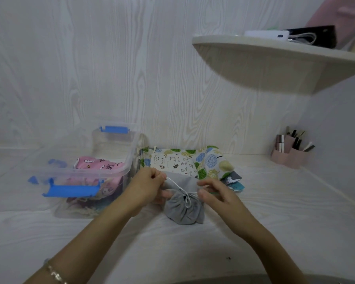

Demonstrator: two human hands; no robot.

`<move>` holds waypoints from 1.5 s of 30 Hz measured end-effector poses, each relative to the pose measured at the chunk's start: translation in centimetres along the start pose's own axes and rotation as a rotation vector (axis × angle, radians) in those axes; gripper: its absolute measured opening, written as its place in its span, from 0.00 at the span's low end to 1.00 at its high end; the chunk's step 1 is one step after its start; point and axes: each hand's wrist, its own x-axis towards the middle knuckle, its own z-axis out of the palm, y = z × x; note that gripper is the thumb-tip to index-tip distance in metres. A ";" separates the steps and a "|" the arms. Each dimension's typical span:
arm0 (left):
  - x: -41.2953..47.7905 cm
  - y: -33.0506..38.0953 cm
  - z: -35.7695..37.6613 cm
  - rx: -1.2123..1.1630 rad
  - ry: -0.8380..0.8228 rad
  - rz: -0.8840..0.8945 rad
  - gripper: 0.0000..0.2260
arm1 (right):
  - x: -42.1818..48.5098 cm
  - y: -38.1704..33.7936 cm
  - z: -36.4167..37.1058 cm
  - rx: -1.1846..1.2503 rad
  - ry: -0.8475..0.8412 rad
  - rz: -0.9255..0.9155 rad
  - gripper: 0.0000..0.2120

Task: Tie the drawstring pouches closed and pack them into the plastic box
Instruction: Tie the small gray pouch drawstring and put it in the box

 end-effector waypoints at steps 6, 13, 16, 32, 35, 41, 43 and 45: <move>0.1 -0.4 0.1 0.083 -0.001 0.030 0.07 | -0.1 -0.4 2.5 -0.215 -0.110 -0.132 0.45; -1.1 -0.2 0.1 0.434 0.245 0.320 0.12 | 1.9 -1.7 1.6 -0.140 0.145 -0.331 0.14; -1.7 1.2 -0.3 0.140 -0.014 -0.041 0.26 | 2.8 -2.5 1.1 -0.122 0.180 -0.362 0.15; 2.4 13.4 -3.0 -0.873 -0.581 -0.092 0.44 | 6.9 -16.3 -3.1 -0.120 0.385 -0.751 0.17; 3.1 15.3 -5.6 -0.826 -0.452 0.009 0.45 | 7.9 -18.6 -1.9 -0.103 0.362 -0.799 0.16; 4.8 14.8 -12.5 -0.803 -0.150 0.007 0.40 | 11.7 -21.4 2.0 0.027 0.243 -0.805 0.15; 5.1 13.9 -14.3 -0.792 -0.058 -0.020 0.37 | 13.5 -21.5 3.5 0.074 0.188 -0.781 0.15; 5.8 12.8 -15.8 -0.783 0.023 -0.043 0.33 | 15.3 -21.3 4.8 0.110 0.129 -0.736 0.15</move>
